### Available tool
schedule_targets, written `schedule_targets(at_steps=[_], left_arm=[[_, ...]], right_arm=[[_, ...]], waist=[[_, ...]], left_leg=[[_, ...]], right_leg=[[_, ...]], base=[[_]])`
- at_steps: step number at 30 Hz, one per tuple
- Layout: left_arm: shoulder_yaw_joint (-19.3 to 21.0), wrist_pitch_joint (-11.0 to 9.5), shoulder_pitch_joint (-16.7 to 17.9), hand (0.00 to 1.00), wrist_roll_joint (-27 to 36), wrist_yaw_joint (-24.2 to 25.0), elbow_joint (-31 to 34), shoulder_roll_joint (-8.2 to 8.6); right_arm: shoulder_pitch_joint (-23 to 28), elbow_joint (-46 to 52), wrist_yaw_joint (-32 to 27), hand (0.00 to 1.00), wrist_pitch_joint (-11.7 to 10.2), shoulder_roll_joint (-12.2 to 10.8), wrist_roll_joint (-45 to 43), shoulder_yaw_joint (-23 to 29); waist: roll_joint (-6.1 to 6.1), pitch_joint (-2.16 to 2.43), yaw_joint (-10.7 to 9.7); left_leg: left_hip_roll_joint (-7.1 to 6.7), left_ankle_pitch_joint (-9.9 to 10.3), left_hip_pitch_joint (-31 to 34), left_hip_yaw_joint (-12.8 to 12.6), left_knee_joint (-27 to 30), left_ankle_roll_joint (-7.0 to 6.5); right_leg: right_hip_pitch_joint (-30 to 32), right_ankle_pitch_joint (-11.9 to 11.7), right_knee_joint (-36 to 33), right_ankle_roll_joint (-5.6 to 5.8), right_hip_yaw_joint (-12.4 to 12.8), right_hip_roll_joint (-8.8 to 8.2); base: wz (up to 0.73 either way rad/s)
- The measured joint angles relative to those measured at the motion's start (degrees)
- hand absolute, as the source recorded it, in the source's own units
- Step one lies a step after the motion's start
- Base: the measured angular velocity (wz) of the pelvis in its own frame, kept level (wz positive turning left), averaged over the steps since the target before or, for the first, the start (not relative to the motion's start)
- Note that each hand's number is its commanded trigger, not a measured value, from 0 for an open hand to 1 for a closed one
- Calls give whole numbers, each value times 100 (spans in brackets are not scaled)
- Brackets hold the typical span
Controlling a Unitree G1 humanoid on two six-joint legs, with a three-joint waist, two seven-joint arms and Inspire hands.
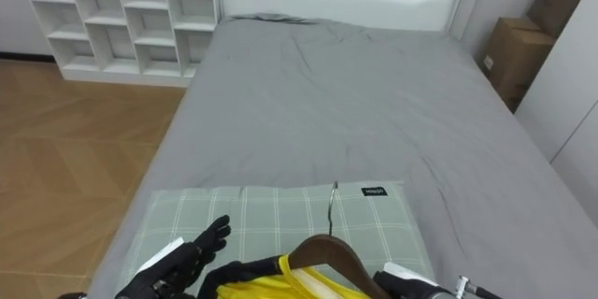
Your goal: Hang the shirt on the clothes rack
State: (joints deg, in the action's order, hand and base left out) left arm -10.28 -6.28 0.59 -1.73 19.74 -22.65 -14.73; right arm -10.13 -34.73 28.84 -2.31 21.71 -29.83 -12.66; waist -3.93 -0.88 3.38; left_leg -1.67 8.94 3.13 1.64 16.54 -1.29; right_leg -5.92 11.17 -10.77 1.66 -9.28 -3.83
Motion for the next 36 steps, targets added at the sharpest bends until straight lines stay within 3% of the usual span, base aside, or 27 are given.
schedule_targets(at_steps=[9,11,18,24,27,29,36], left_arm=[[2,49,1,0,0,6,-458,3],[80,49,1,0,-12,28,-911,11],[462,88,130,0,-171,-8,-2435,-52],[1089,107,350,0,-168,-60,-3596,-88],[1524,234,541,0,-167,-135,-4332,-231],[1607,383,686,0,-582,-223,-4598,-346],[1571,759,1063,0,-1181,-302,-4834,-340]], right_arm=[[4,18,-1,100,1,1,-9,16],[7,158,2,100,2,7,-195,95],[5,423,-28,100,-8,49,-224,296],[22,609,2,100,39,45,-508,495],[30,1031,83,100,118,50,-669,731],[29,1203,88,100,125,72,-680,912],[28,1298,29,100,216,79,-631,943]], waist=[[9,6,5],[27,26,-3],[32,29,14],[30,31,66],[-5,22,92],[-36,29,198],[24,14,366]], left_leg=[[-5,0,-54,-4,-32,0],[-10,1,-86,-16,-80,-1],[-6,9,-120,-17,-120,12],[-3,8,-203,-77,-261,13],[8,8,-240,-120,-299,16],[6,22,-251,-122,-298,27],[-1,40,-162,-79,-235,23]], right_leg=[[4,1,2,1,15,-1],[1,14,10,3,47,-2],[-8,19,15,-4,62,5],[-6,23,25,-9,126,2],[-51,25,74,-13,134,2],[-51,25,113,-13,135,3],[-13,26,113,-12,102,2]], base=[[-1],[-7],[0],[-7],[-9],[0],[4]])
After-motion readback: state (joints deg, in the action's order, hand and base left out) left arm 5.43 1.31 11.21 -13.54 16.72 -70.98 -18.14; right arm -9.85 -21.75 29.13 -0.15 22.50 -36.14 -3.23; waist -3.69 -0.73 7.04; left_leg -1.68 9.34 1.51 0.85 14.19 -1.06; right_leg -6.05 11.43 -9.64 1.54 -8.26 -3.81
